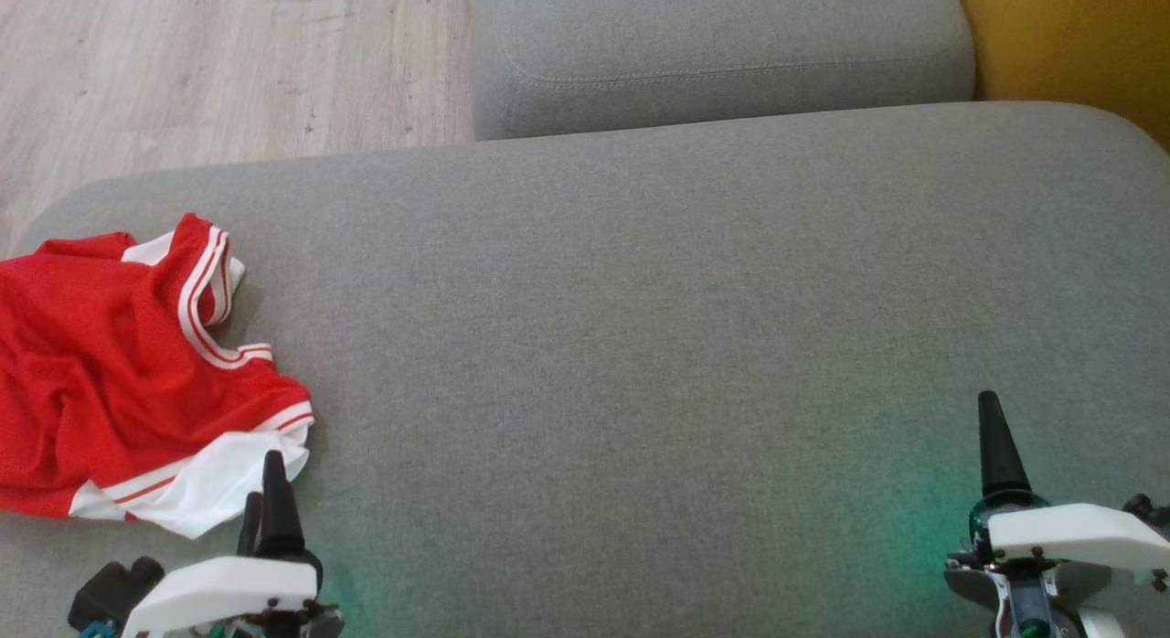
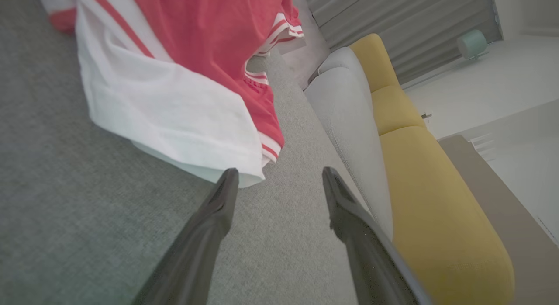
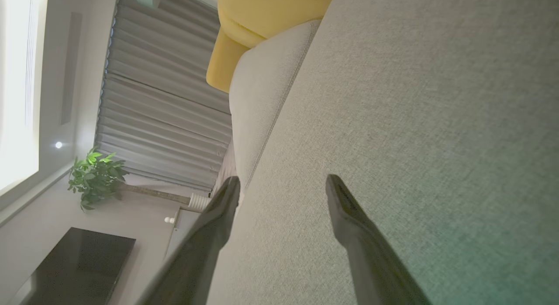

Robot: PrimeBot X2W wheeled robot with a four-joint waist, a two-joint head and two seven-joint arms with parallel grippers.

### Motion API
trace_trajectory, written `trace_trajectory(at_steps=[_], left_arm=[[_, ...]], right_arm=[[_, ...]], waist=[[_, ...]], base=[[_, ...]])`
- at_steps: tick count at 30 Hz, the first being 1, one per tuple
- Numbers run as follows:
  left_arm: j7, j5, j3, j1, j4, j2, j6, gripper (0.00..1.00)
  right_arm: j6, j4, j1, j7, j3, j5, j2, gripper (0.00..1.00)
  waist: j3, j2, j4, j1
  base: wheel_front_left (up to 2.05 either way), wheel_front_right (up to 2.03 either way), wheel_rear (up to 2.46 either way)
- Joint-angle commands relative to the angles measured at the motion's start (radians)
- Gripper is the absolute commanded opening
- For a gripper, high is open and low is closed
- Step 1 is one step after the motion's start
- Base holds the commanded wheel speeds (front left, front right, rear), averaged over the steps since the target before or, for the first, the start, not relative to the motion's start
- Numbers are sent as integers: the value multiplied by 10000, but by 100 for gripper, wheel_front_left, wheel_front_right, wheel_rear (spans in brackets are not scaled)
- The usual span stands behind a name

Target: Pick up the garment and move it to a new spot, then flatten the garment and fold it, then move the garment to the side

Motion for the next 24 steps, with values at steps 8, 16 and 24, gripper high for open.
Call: trace_trajectory(at_steps=[8,16,24], left_arm=[[-282,1120,-171,-324,-517,253,144,100],[-516,2087,-376,-295,-677,341,282,100],[-750,3063,-568,-243,-729,437,447,100]], right_arm=[[30,-449,-508,-212,204,-1111,-51,100],[35,-530,-529,-395,281,-2108,-55,100],[40,-601,-532,-553,460,-3074,-59,100]], waist=[[-6,0,28,0],[-32,0,68,0],[-84,0,73,0]], base=[[0,0,0],[0,0,0],[0,0,0]])
